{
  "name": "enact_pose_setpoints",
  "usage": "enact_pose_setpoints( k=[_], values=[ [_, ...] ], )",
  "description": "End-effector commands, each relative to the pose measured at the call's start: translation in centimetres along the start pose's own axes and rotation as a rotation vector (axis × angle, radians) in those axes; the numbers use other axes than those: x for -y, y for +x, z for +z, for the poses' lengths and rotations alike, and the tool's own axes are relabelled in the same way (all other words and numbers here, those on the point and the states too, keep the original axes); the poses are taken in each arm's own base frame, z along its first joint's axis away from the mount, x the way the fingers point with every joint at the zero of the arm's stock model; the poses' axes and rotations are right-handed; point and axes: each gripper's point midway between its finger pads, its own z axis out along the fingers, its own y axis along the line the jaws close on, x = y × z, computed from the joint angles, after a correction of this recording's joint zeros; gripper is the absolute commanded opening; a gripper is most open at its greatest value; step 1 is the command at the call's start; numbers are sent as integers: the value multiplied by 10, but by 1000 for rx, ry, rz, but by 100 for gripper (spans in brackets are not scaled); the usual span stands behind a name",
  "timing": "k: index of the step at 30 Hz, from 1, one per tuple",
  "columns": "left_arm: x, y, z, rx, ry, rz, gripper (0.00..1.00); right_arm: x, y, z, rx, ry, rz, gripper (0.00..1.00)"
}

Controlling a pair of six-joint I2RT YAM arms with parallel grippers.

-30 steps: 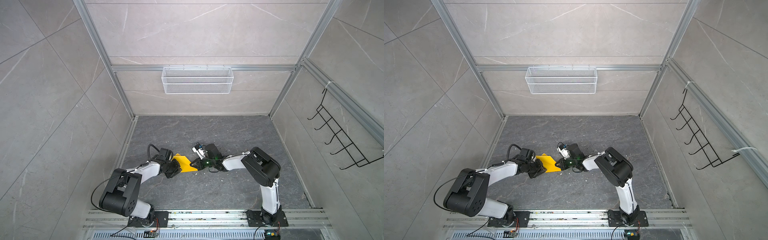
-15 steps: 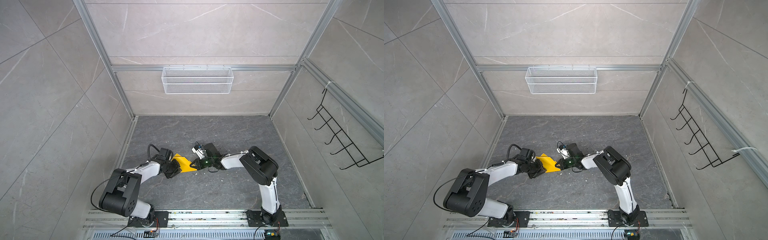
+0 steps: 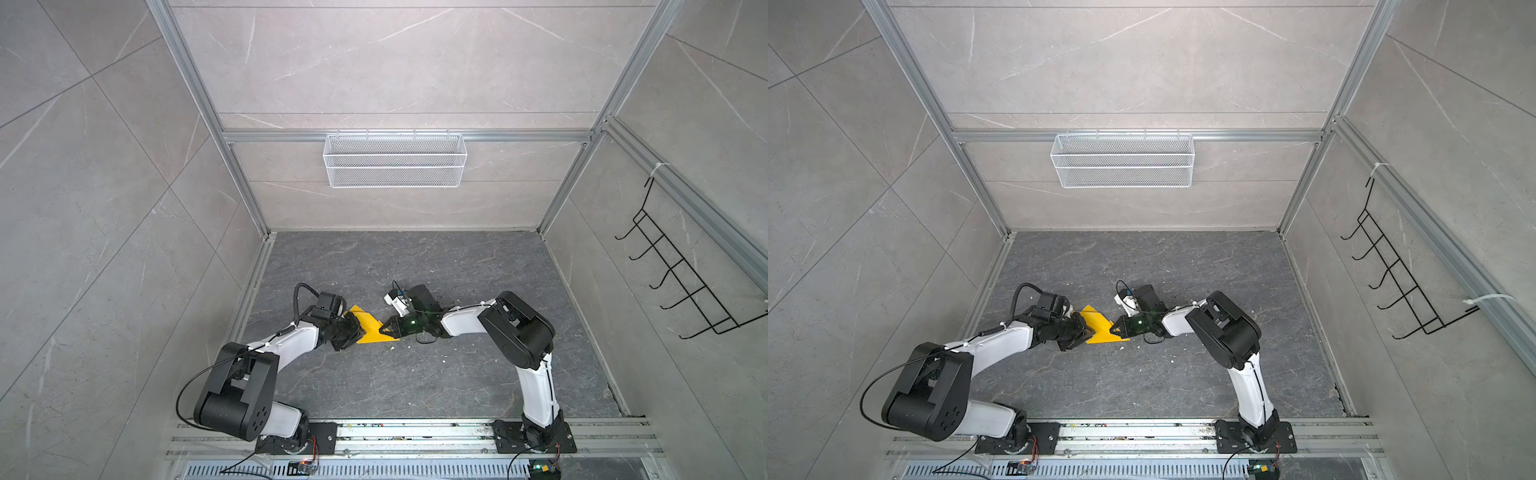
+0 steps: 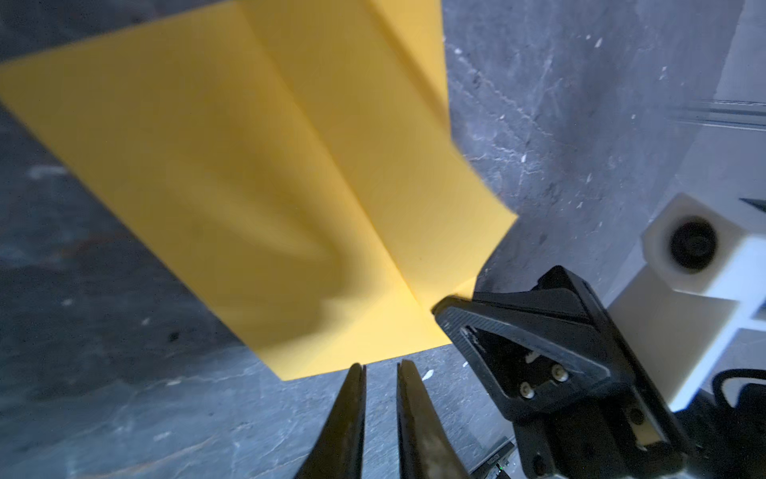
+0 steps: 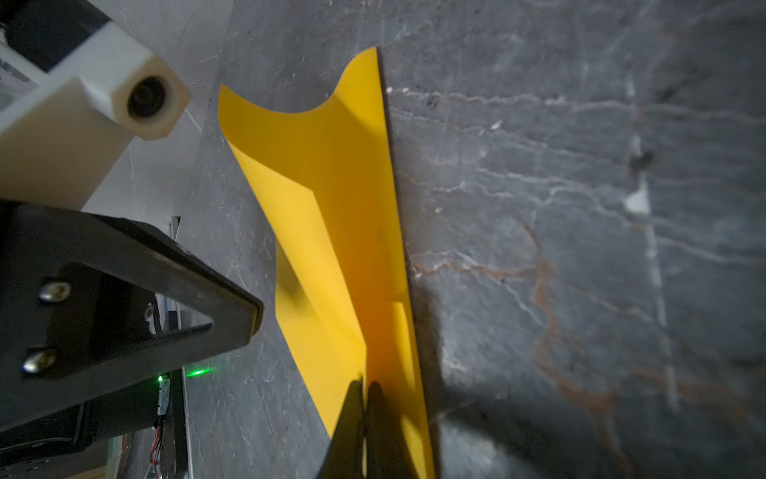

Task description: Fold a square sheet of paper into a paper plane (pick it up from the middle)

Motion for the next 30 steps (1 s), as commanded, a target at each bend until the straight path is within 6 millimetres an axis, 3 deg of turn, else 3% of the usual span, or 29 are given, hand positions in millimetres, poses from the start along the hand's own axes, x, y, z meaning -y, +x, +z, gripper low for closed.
enact_pose_setpoints(
  k=[1,8,15,30],
  values=[
    [30,-12,0,15,94,34,21,12,12,1,-26,26,80,7],
    [39,-6,6,-2,129,46,21,-1,13,-13,4,-4,157,8],
    [32,4,14,-20,115,40,22,-8,14,-23,33,-14,222,10],
    [33,-2,25,-9,94,23,21,-1,27,-21,-48,24,118,21]
  ],
)
